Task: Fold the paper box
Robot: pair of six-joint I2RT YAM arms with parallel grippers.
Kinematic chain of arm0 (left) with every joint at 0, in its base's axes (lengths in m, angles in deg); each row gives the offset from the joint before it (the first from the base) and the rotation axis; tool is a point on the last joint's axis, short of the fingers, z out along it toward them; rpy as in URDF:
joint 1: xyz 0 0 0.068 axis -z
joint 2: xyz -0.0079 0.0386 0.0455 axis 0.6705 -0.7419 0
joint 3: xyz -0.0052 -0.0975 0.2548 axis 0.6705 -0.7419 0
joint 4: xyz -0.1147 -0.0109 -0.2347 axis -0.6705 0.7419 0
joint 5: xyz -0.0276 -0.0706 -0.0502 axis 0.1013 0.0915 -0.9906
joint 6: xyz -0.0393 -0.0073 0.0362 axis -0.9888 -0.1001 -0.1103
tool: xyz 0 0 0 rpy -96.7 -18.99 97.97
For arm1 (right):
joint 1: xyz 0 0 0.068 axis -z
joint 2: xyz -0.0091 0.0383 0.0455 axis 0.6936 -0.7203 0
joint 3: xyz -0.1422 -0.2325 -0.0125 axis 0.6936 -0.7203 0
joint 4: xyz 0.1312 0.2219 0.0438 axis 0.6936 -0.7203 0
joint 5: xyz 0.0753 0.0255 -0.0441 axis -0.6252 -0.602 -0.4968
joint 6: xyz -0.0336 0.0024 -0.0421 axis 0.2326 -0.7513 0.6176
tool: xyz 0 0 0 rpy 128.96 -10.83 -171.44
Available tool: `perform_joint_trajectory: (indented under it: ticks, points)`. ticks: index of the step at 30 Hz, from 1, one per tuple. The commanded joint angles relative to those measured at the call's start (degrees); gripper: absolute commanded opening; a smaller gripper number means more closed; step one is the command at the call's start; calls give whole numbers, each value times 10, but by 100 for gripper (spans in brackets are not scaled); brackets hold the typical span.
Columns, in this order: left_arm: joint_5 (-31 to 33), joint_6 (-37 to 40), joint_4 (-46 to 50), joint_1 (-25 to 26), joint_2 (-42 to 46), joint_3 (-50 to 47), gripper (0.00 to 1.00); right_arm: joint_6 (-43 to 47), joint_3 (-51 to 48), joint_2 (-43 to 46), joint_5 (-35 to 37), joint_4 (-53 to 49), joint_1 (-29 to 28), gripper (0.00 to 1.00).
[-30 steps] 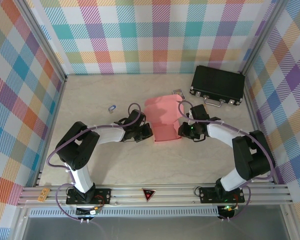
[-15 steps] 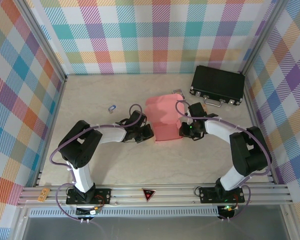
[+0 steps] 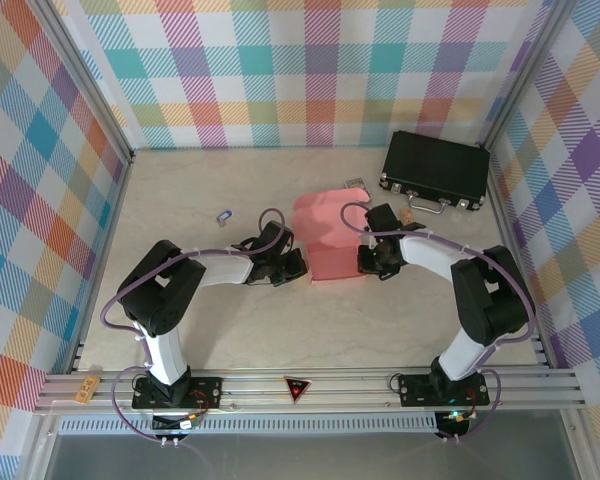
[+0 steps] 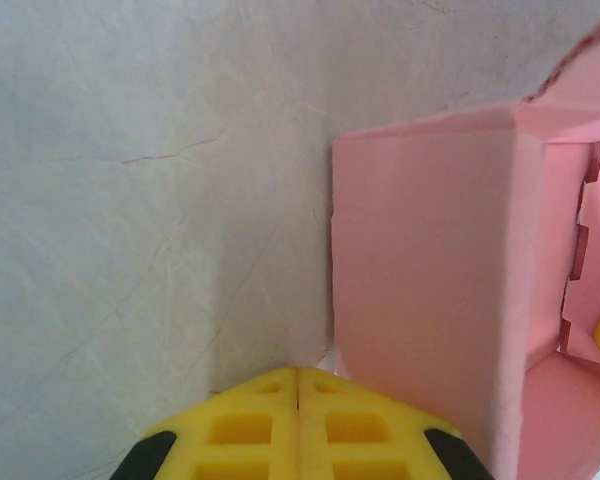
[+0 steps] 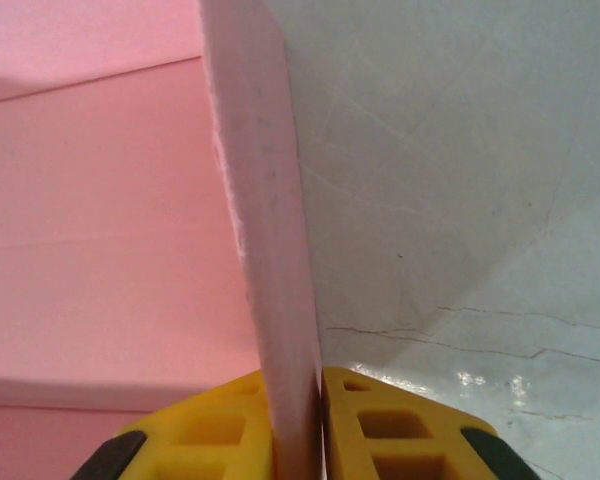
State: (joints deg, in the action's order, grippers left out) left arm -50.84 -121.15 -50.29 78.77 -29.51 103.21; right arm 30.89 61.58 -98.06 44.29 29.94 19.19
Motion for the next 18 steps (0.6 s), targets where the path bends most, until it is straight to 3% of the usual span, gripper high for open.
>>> perform_joint_trajectory:
  ticks: [1, 18]
  points:
    - [-13, 5, 6, 6, -12, 13, 6, 11, 19, -17, 44, -34, -12, 16]
    - [13, 21, 43, 6, -17, 45, 7, 8, 72, -73, 174, -120, -59, 11]
